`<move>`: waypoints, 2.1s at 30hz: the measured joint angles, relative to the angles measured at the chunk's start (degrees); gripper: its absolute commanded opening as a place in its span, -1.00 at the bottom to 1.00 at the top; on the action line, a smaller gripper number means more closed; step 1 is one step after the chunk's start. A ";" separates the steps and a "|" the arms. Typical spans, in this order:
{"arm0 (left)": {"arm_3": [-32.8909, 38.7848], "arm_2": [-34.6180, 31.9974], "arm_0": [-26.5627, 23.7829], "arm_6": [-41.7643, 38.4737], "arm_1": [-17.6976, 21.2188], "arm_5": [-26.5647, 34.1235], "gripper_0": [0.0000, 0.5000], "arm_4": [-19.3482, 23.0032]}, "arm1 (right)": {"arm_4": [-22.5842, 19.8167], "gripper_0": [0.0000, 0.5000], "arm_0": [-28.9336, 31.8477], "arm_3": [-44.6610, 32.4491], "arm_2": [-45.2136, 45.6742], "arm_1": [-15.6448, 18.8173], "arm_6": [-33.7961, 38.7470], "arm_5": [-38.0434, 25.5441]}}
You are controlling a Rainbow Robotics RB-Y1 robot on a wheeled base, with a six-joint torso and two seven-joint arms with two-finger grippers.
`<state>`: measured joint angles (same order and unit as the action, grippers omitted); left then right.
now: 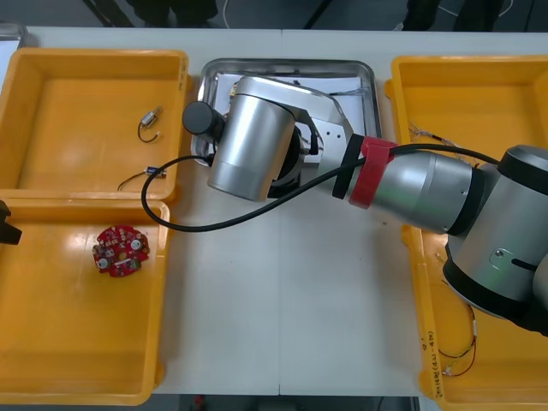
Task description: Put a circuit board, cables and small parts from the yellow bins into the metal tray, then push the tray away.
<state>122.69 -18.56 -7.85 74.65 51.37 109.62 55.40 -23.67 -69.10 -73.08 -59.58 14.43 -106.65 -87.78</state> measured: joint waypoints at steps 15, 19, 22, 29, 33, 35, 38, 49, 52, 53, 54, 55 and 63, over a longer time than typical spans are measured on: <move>0.01 0.00 0.00 0.00 0.00 0.00 1.00 0.00 | 0.52 -1.00 -1.26 6.91 0.00 -0.17 -0.08 7.14; 0.01 0.00 0.00 0.00 0.00 0.00 1.00 0.00 | 0.93 -1.00 -1.37 7.46 0.01 -0.17 -0.30 8.88; 0.01 0.00 0.00 0.00 0.00 0.00 1.00 0.00 | 1.90 -1.00 -1.37 7.49 0.01 -0.17 -0.38 9.87; 0.01 0.00 0.00 0.00 0.00 0.00 1.00 0.00 | 3.92 -1.00 -1.37 7.74 0.01 -0.19 -0.84 12.39; 0.01 0.00 0.00 0.00 0.00 0.00 1.00 0.00 | 4.43 -1.00 -1.38 9.68 0.01 -0.22 -0.97 16.65; 0.01 0.00 0.00 0.00 0.00 0.00 1.00 0.00 | 4.52 -1.00 -1.39 10.90 0.01 -0.26 -1.28 18.32; 0.01 0.00 0.00 0.00 0.00 0.00 1.00 0.00 | 4.81 -1.00 -1.39 11.74 0.01 -0.27 -2.98 18.85; 0.01 0.00 0.00 0.00 0.00 0.00 1.00 0.00 | 4.92 -0.45 -1.39 12.67 0.01 -0.27 -3.32 19.20; 0.01 0.00 0.00 0.00 0.00 0.00 1.00 0.00 | 4.93 0.41 -1.39 12.81 0.01 -0.28 -3.32 19.27; 0.01 0.00 0.00 0.00 0.00 0.00 1.00 0.00 | 4.93 0.62 -1.39 12.82 0.01 -0.28 -3.32 19.28; 0.01 0.00 0.00 0.00 0.00 0.00 1.00 0.00 | 4.93 0.71 -1.39 12.84 0.01 -0.28 -3.32 19.28; 0.01 0.00 0.00 0.00 0.00 0.00 1.00 0.00 | 4.93 0.86 -1.39 12.86 0.01 -0.28 -3.32 19.28; 0.02 0.00 0.00 0.00 0.00 0.00 1.00 0.00 | 4.16 1.00 -1.43 12.95 0.26 -0.28 -3.32 19.17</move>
<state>122.71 -18.56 -7.85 74.65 51.37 109.62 55.40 -19.50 -70.53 -60.13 -59.32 14.15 -109.97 -68.61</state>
